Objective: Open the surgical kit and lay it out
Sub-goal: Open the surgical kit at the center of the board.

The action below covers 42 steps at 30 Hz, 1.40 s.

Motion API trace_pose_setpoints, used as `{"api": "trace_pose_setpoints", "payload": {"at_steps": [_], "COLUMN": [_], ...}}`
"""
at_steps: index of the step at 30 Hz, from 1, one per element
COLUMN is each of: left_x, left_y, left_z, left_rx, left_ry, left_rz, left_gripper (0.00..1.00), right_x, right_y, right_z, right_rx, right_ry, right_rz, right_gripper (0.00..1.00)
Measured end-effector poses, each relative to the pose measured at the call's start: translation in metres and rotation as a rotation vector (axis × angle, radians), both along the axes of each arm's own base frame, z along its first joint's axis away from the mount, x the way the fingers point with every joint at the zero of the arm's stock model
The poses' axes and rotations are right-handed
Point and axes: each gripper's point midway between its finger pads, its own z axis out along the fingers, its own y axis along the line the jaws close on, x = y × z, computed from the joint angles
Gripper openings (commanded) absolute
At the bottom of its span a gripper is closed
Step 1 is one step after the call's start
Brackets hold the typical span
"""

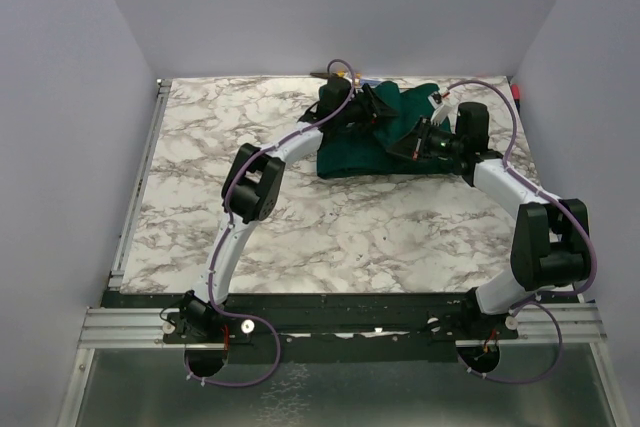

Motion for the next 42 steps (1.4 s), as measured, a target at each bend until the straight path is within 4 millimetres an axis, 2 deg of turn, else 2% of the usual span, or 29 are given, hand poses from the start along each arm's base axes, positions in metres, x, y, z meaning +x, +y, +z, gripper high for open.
{"api": "trace_pose_setpoints", "payload": {"at_steps": [3,7,8,11,13,15,18,23,26,29,33,36,42], "left_x": [0.0,0.002,0.003,0.005,0.008,0.011,0.016,0.026,0.034,0.048,0.067,0.072,0.068], "left_y": [0.0,0.003,0.004,0.008,0.013,0.019,0.035,0.087,0.13,0.184,0.258,0.304,0.375], "left_z": [-0.001,-0.002,-0.003,-0.004,-0.006,-0.011,-0.023,-0.037,-0.027,-0.001,0.027,0.029,0.024], "left_rx": [-0.002,0.001,0.003,0.011,0.025,0.05,0.128,0.345,0.488,0.644,0.879,1.064,1.422], "left_ry": [0.009,0.01,0.009,0.0,-0.011,-0.019,-0.034,-0.067,-0.12,-0.199,-0.3,-0.322,-0.293], "left_rz": [0.0,0.005,0.006,0.009,0.011,0.013,0.012,0.037,0.077,0.148,0.25,0.291,0.338], "left_gripper": [0.35,0.0,0.0,0.0,0.0,0.0,0.0,0.0,0.0,0.0,0.0,0.0,0.0], "right_x": [0.0,0.001,0.002,0.004,0.007,0.012,0.02,0.033,0.042,0.048,0.054,0.06,0.067], "right_y": [0.0,-0.003,-0.004,-0.008,-0.012,-0.015,-0.023,-0.043,-0.054,-0.062,-0.071,-0.077,-0.089], "right_z": [-0.001,-0.005,-0.006,-0.01,-0.01,-0.008,-0.005,0.003,0.007,0.006,-0.005,-0.014,-0.025], "right_rx": [-0.007,-0.028,-0.036,-0.057,-0.08,-0.098,-0.131,-0.202,-0.234,-0.254,-0.284,-0.312,-0.364], "right_ry": [-0.007,-0.005,-0.001,0.017,0.025,0.028,0.03,0.02,0.028,0.04,0.083,0.114,0.162], "right_rz": [0.004,-0.008,-0.015,-0.041,-0.065,-0.093,-0.151,-0.291,-0.365,-0.416,-0.475,-0.511,-0.576], "right_gripper": [0.01,0.01,0.06,0.42,0.57,0.66,0.69,0.68,0.67,0.67,0.67,0.67,0.67]}}
